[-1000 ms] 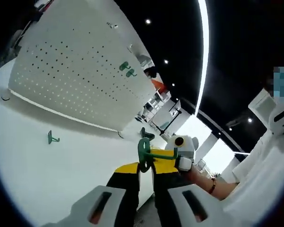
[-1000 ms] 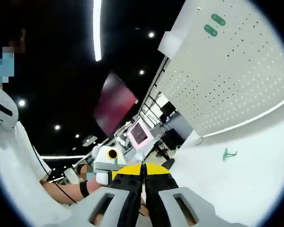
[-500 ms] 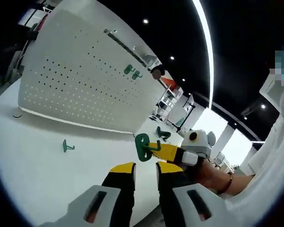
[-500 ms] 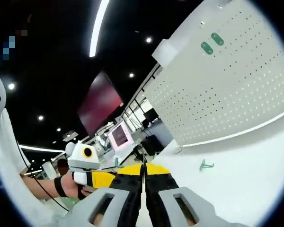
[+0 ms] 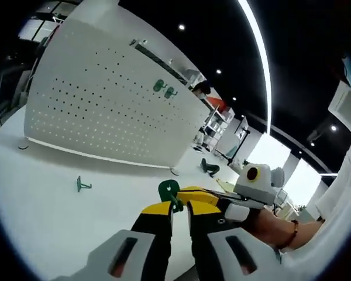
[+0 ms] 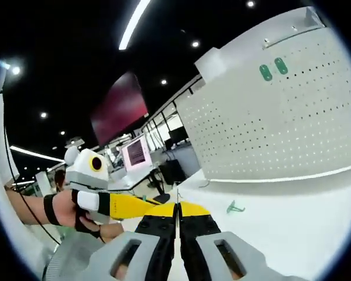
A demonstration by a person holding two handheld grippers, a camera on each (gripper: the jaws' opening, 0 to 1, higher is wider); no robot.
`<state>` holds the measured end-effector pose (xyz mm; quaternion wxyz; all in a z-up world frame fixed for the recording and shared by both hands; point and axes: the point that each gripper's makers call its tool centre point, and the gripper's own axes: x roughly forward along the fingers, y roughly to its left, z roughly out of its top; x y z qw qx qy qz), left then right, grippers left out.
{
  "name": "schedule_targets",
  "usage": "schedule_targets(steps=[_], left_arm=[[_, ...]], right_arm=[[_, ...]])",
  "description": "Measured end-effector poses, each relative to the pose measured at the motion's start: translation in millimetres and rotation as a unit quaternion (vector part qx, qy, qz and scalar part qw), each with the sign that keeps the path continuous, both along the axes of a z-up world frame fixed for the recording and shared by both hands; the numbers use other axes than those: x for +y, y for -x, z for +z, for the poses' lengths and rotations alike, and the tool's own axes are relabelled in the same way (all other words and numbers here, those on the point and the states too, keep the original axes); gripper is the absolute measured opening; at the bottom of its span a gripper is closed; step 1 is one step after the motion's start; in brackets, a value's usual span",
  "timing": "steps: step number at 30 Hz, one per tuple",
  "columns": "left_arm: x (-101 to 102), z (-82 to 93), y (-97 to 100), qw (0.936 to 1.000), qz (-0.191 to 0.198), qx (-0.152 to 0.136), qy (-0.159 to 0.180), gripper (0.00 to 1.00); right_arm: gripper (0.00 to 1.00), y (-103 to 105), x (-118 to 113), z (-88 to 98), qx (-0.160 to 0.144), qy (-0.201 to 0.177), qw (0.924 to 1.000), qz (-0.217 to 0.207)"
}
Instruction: Insert the hook assembly into the mounting plate slot until the hook locks in place.
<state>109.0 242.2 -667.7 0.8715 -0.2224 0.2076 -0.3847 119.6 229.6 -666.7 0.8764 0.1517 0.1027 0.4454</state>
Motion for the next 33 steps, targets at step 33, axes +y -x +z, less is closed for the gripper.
schedule_targets(steps=[33], left_arm=[[-9.7,6.6,-4.2,0.9998,0.007,-0.020,0.001,0.03]], right_arm=[[0.00,1.1,-7.8,17.7,-0.090,0.059,0.9925,-0.057]])
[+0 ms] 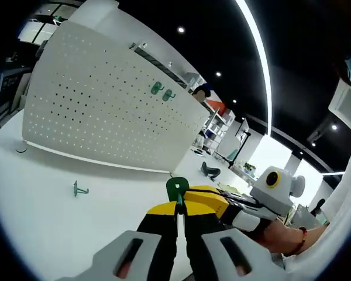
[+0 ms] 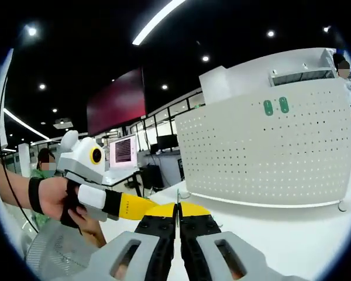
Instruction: Insert the hook assembly into the mounting plate slot until the hook locks in place.
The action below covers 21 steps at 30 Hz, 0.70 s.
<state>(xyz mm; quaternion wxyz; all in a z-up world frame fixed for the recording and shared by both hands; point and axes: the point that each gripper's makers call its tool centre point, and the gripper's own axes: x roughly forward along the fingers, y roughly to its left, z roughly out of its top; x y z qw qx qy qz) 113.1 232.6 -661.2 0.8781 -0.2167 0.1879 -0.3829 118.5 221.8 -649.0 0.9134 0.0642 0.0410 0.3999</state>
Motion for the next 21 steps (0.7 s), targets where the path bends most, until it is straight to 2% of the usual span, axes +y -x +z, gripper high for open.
schedule_targets(steps=[7,10,12,21], left_arm=[[8.3,1.6,-9.4,0.9996,0.016,-0.018,-0.015,0.03],[10.7,5.1,-13.5,0.9992,0.018,-0.026,-0.024,0.03],[10.3,7.2,-16.1,0.9989,0.016,-0.035,-0.028,0.03],[2.5,16.1,-34.1,0.9950,0.022,-0.073,-0.065,0.03]], right_arm=[[0.03,-2.0,3.3,4.6,-0.012,0.010,0.9998,0.009],[0.05,-1.6,4.4,3.5,-0.002,0.010,0.9998,0.015],[0.06,-0.9,4.3,5.4,-0.010,0.014,0.9997,0.015],[0.14,-1.8,-2.5,2.9,-0.001,0.029,0.9995,0.013]])
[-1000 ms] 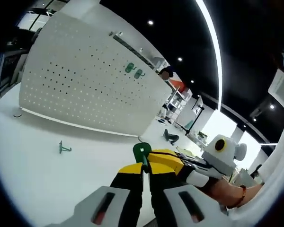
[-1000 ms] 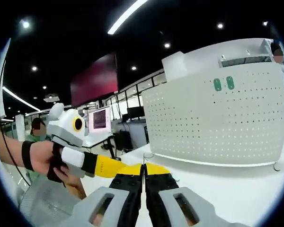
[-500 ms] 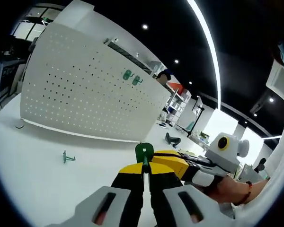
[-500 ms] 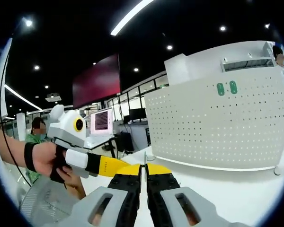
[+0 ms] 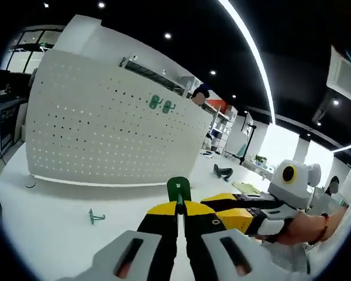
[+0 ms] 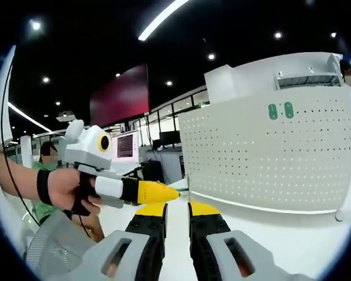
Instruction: Insert the hook assembly into the mounting plate slot until the hook locks in place.
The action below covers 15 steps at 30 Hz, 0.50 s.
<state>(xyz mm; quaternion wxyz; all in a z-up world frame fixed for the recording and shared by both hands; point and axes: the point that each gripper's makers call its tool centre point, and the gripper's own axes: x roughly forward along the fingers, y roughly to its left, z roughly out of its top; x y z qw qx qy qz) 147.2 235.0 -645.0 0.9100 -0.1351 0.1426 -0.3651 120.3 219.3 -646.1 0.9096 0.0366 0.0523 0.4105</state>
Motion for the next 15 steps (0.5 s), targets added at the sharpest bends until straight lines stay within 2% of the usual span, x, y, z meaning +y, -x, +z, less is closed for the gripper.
schedule_targets(steps=[6,10,15], left_arm=[[-3.4,7.0,-16.8,0.9998,0.013,-0.009,-0.009,0.03],[-2.1,12.9,-31.0,0.9992,0.033,-0.013,-0.018,0.03],[-1.9,18.2,-43.5,0.9982,0.048,-0.019,-0.030,0.03]], right_arm=[[0.20,2.0,-6.9,-6.3,0.005,0.009,0.9999,-0.009],[0.24,3.3,-9.8,-4.0,-0.007,0.006,0.9999,-0.009],[0.31,2.3,-14.9,-3.9,-0.008,0.007,0.9998,-0.017]])
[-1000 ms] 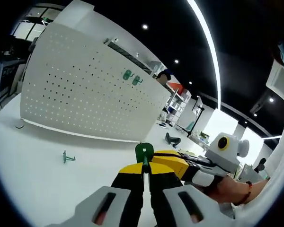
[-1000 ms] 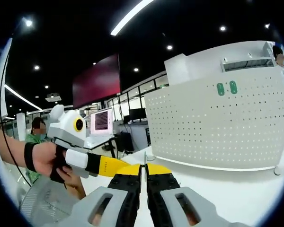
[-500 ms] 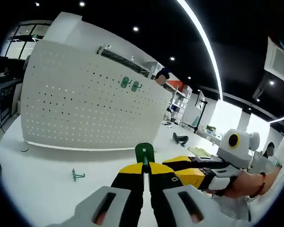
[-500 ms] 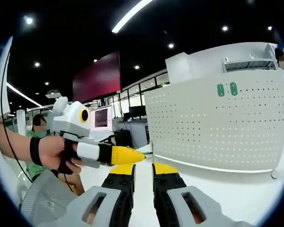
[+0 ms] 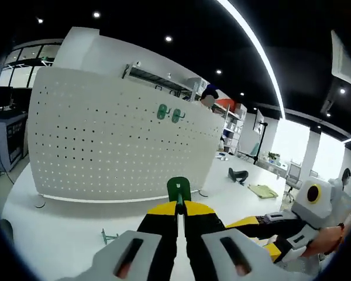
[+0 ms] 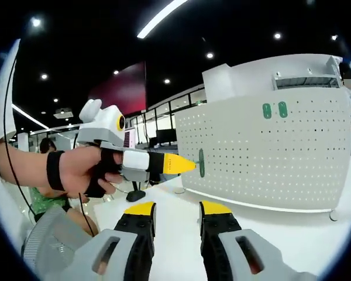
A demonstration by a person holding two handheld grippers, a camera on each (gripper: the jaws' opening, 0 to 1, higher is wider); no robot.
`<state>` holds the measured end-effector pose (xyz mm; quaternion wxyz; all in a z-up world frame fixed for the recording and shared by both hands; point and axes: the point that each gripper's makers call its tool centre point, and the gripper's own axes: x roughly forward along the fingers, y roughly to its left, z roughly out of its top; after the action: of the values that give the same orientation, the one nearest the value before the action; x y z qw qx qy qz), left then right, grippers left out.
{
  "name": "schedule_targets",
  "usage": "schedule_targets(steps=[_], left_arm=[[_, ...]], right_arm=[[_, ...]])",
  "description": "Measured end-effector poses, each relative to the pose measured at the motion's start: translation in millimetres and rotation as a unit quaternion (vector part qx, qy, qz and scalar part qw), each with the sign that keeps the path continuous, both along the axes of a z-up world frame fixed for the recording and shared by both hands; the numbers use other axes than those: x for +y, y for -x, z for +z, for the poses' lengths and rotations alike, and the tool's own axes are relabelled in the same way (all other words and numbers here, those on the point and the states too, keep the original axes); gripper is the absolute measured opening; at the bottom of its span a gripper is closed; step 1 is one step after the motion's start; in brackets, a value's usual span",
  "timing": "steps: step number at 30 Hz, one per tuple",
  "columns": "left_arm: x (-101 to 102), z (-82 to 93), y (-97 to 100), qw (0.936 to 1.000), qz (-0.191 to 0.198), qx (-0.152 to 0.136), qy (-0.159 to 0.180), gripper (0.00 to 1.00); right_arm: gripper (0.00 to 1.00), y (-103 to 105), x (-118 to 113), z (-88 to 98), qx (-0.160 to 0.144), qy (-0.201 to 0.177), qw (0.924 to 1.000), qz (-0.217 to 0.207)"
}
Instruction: Insert the hook assembly into the mounting plate slot until the hook locks in place.
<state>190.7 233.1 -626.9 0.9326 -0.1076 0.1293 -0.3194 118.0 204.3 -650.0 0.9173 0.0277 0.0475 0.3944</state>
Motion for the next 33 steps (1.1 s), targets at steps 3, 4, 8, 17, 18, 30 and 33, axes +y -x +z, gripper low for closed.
schedule_targets(steps=[3,4,8,17,18,30,33], left_arm=[[0.0,4.3,-7.0,0.9999,0.007,-0.008,-0.008,0.03],[-0.3,6.9,-8.3,0.9999,0.009,-0.009,-0.005,0.03],[-0.7,14.0,-18.8,0.9992,0.027,-0.025,-0.012,0.03],[-9.1,19.7,-40.4,0.9976,0.045,-0.033,-0.042,0.03],[-8.1,20.4,-43.2,0.9967,0.052,-0.038,-0.049,0.03],[-11.9,35.5,-68.8,0.9931,0.082,-0.054,-0.064,0.02],[-11.9,39.9,-73.7,0.9918,0.092,-0.058,-0.068,0.02]], right_arm=[[0.32,1.7,-1.3,-1.0,0.003,-0.001,1.0000,0.003],[0.33,2.7,-1.3,-2.1,0.006,0.001,1.0000,0.006],[0.34,4.8,-4.2,-3.4,0.007,-0.001,0.9999,0.010],[0.36,4.5,-13.7,-3.6,0.008,-0.005,0.9999,0.004],[0.36,5.0,-14.8,-4.1,0.009,-0.004,0.9999,0.004],[0.36,4.7,-24.0,-8.4,0.017,-0.005,0.9998,-0.001],[0.37,4.0,-27.0,-9.2,0.021,-0.006,0.9998,-0.003]])
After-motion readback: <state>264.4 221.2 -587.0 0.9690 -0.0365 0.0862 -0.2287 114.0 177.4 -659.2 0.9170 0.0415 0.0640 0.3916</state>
